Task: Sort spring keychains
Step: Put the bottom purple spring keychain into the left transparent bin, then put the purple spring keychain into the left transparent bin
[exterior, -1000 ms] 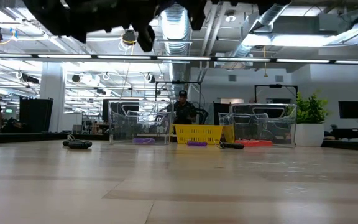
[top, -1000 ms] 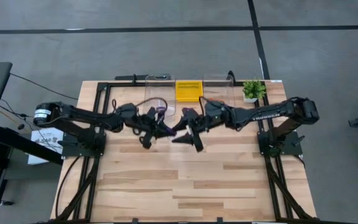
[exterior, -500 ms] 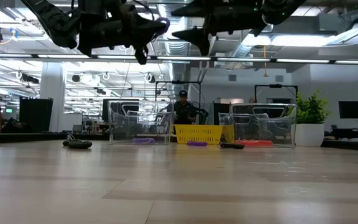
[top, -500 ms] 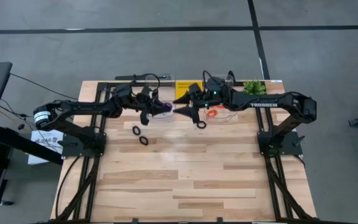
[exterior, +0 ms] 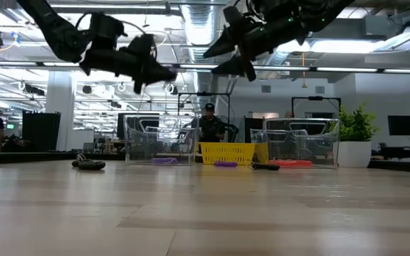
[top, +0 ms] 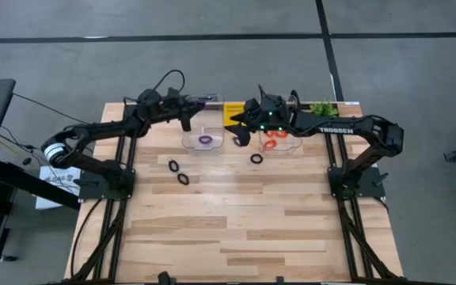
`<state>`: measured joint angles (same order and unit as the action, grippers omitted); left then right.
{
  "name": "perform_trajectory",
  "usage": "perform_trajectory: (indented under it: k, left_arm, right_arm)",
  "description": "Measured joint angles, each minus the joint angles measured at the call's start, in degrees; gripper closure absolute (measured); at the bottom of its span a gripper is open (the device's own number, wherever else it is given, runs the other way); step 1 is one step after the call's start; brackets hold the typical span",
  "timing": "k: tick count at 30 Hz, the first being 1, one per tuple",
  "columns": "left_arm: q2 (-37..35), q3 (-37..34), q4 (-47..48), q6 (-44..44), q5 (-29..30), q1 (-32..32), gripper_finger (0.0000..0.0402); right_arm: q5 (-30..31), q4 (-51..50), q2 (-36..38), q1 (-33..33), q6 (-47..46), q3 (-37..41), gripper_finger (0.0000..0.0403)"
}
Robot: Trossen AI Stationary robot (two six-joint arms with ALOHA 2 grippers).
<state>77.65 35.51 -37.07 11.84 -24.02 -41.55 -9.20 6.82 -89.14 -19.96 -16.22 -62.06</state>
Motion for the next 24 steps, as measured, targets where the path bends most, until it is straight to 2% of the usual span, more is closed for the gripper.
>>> perform_trajectory:
  k: [5, 13, 20, 24]
  left_arm:
    - [0.04, 0.00, 7.65, -2.80, 0.71, -1.26, 0.0354]
    - [0.04, 0.00, 8.46, -3.08, 0.65, 0.06, 0.0324]
    - [0.07, 0.00, 10.42, -3.07, 3.34, 0.41, 0.0294]
    - [0.08, 0.00, 11.40, -3.09, 6.02, 0.41, 0.0288]
  right_arm:
    - [1.74, -0.46, 0.00, 0.06, 1.17, 0.00, 0.0154]
    - [2.09, -8.20, -0.13, -0.08, 9.70, 0.00, 0.0154]
    - [9.78, -16.94, -0.24, -0.05, 10.96, 0.00, 0.0154]
    - [11.15, -18.51, -0.24, 0.70, 13.32, 0.02, 0.0154]
